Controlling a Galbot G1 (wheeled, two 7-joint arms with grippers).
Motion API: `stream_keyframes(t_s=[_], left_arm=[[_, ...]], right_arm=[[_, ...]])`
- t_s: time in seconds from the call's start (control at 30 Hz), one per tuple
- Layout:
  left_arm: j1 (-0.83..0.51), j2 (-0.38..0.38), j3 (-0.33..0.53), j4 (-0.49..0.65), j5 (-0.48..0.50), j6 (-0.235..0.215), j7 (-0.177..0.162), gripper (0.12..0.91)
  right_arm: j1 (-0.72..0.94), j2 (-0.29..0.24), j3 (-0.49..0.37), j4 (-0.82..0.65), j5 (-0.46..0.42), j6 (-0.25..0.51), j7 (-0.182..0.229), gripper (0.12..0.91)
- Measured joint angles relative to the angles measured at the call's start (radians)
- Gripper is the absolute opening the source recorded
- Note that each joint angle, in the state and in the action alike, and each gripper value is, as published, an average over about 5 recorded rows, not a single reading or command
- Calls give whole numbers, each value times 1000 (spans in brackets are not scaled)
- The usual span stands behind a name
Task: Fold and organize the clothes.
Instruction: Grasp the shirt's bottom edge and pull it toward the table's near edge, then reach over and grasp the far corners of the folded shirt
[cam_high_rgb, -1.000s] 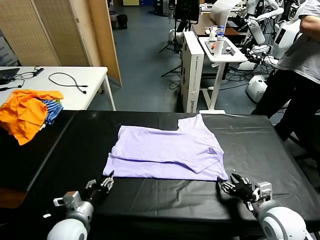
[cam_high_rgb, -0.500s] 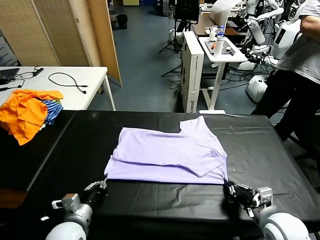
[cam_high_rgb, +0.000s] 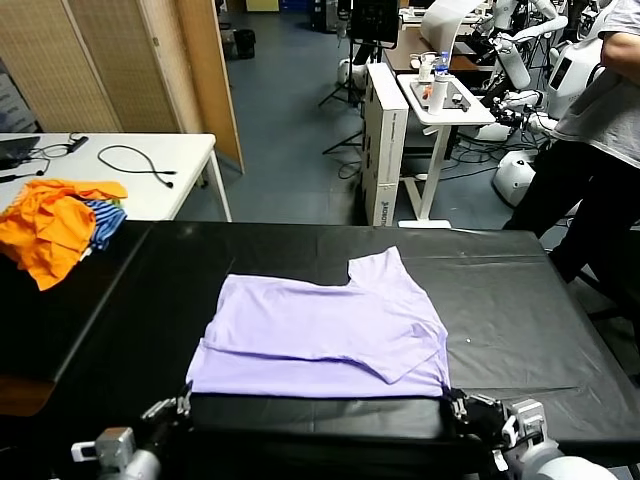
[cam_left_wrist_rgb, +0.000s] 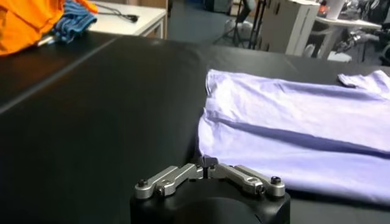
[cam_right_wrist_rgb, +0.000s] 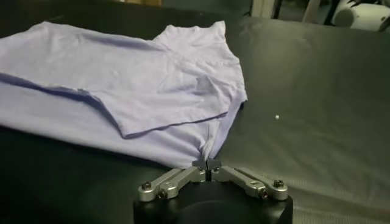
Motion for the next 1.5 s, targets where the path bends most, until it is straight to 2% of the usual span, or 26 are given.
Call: stream_keyframes(t_s=[0.23, 0.3, 0.4, 0.57, 0.73, 0.9, 1.03, 1.27, 1.5], left_arm=[[19, -13, -6, -31, 1, 25, -35, 627], [19, -12, -12, -39, 0, 34, -44, 757], [17, -10, -25, -55, -11, 42, -47, 876], [-24, 3, -63, -88, -99, 45, -58, 906], [-129, 45, -66, -75, -200, 58, -74, 907], [-251, 110, -25, -9, -268, 76, -81, 907], [-358, 171, 16, 61, -339, 100, -102, 907], [-554, 268, 115, 223, -408, 127, -122, 907], [-722, 318, 237, 409, -435, 140, -117, 907]], right_arm=[[-60, 9, 30, 53, -13, -1, 1, 809], [-79, 10, 44, 73, -5, -1, 2, 876], [-95, 10, 74, 102, 20, 0, 3, 903], [-52, -7, 129, 118, 88, 19, 8, 907], [106, -50, 107, 54, 139, 36, 32, 907], [326, -98, 3, -80, 148, 44, 43, 907], [489, -114, -111, -194, 161, 31, 54, 907], [730, -104, -287, -381, 202, 0, 76, 907], [905, -79, -417, -545, 211, -1, 81, 907]])
